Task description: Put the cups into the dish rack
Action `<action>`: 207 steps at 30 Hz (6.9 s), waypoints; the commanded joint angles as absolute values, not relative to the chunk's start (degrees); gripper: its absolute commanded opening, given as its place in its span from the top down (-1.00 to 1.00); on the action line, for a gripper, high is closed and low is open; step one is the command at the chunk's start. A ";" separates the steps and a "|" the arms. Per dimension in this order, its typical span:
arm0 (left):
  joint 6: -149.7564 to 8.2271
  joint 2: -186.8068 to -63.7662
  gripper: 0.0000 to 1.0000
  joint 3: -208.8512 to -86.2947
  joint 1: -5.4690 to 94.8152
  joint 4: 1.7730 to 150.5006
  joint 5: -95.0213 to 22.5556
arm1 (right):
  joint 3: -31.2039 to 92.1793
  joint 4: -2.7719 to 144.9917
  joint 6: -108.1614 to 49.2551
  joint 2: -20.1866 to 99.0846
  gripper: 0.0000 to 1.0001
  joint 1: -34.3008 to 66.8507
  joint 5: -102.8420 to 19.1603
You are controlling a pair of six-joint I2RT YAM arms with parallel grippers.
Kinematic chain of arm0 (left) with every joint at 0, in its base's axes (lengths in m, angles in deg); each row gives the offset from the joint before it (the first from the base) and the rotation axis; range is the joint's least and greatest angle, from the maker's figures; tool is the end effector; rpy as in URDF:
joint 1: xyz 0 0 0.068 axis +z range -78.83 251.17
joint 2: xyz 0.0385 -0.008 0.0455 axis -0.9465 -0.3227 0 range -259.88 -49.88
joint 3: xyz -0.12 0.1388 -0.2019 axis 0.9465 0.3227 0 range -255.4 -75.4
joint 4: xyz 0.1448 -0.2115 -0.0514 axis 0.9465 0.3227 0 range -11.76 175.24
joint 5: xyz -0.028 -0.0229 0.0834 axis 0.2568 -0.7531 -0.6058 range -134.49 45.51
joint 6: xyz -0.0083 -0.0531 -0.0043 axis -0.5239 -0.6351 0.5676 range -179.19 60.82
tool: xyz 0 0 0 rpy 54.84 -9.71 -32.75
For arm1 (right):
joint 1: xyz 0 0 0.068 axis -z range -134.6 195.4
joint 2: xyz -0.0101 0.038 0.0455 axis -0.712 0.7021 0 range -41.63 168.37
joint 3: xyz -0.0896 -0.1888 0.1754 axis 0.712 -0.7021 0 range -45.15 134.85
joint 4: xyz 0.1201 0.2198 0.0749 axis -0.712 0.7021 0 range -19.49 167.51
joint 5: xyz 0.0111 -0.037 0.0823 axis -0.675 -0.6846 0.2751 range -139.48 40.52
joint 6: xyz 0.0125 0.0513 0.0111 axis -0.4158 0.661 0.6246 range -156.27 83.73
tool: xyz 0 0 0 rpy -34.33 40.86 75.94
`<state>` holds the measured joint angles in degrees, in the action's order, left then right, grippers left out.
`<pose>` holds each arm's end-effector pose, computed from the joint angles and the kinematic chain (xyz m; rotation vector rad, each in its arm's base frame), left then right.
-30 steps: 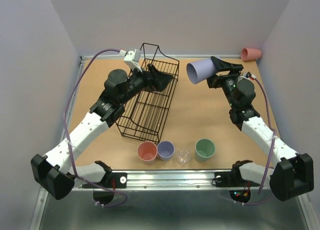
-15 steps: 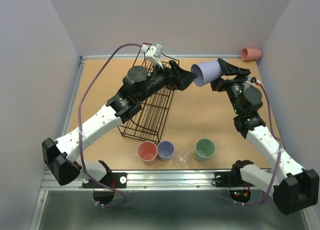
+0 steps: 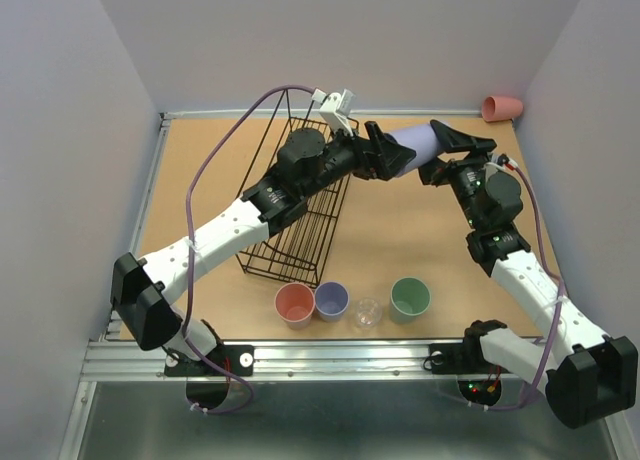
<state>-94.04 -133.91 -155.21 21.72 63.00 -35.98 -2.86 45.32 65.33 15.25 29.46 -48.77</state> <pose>0.2225 -0.2682 0.4387 0.3267 1.4787 -1.3116 0.2265 0.0652 0.3511 1.0919 1.1958 1.6731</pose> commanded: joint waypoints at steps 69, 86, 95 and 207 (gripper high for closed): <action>-97.33 -90.32 -0.73 -130.60 22.74 89.92 -64.17 | 55.65 69.72 -5.05 60.05 0.99 17.46 -52.90; -93.64 -84.07 -0.74 -131.74 22.74 98.72 -68.66 | 63.13 72.45 -21.94 71.56 0.99 12.27 -66.98; -91.44 -82.93 -0.74 -131.74 22.74 99.77 -70.51 | 61.29 63.84 -24.49 76.57 0.99 12.27 -69.52; -108.23 -67.55 -0.72 -107.13 22.74 95.47 -61.54 | 96.01 53.11 -34.16 118.77 0.41 57.88 -90.97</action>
<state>-108.24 -68.56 -106.76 22.53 95.41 -59.87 91.75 57.19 -35.14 117.80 56.23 -89.62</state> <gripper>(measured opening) 0.862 0.379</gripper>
